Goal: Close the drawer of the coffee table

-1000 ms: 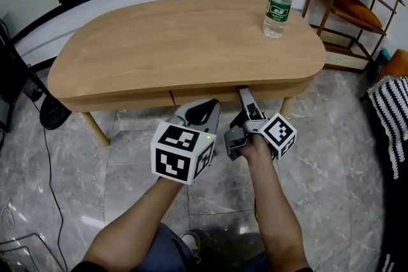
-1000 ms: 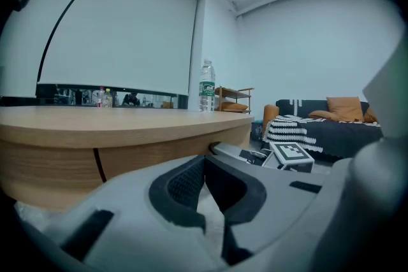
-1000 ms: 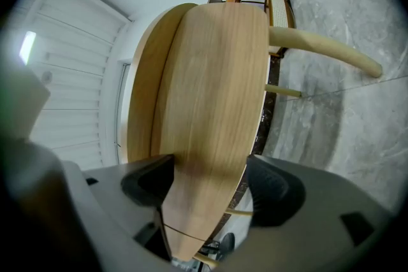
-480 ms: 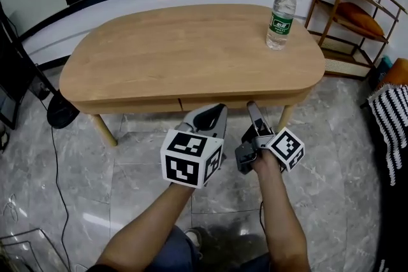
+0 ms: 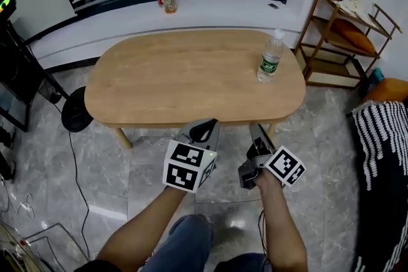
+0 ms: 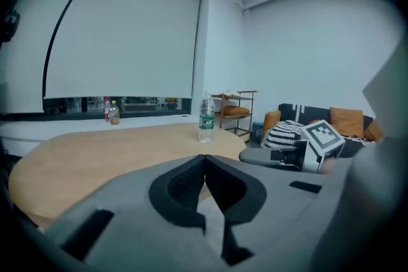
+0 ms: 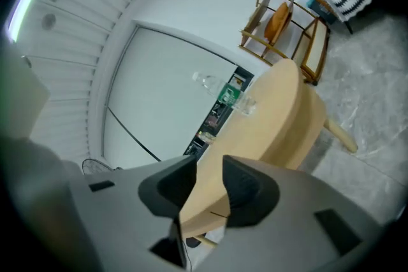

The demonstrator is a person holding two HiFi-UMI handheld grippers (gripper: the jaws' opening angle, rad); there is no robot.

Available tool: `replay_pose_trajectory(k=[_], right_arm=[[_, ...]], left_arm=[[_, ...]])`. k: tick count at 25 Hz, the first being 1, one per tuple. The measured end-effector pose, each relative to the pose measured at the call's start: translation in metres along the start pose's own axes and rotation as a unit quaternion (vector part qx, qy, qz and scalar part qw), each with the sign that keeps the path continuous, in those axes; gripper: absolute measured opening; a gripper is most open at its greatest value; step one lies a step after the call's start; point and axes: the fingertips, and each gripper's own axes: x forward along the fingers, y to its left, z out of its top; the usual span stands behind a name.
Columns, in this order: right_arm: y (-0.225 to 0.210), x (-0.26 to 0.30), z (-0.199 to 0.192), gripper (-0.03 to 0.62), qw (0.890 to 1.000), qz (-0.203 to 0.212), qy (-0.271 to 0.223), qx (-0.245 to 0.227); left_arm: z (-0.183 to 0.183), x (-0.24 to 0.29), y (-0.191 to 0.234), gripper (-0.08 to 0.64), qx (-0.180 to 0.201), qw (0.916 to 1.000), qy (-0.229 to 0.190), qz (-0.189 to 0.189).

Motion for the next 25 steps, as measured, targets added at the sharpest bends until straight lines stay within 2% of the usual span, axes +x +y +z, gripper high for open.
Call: replay_pose_trajectory(k=[5,9,16,20,25], right_arm=[[0.105,-0.006,0.056,0.097,0.997,-0.01,0.027,-0.068],[0.195,-0.011,0.097,0.062,0.989,-0.018,0.045,-0.142],[0.345,-0.013,0.153,0.035,0.974,-0.022,0.055,-0.22],[0.405,-0.015,0.173,0.021,0.956,-0.025,0.059,-0.288],[0.449,-0.022,0.197,0.005,0.932,-0.021,0.048,-0.36]], left_arm=[[0.094,-0.043,0.003,0.002,0.009,0.9999,0.006,-0.009],[0.172,-0.086,0.01,0.002,0.024,0.9995,0.008,-0.016],[0.303,-0.157,0.036,0.002,0.031,0.9993,0.0,-0.02],[0.349,-0.187,0.048,0.002,0.039,0.999,-0.014,-0.015],[0.376,-0.207,0.057,0.002,0.039,0.9986,-0.036,-0.005]])
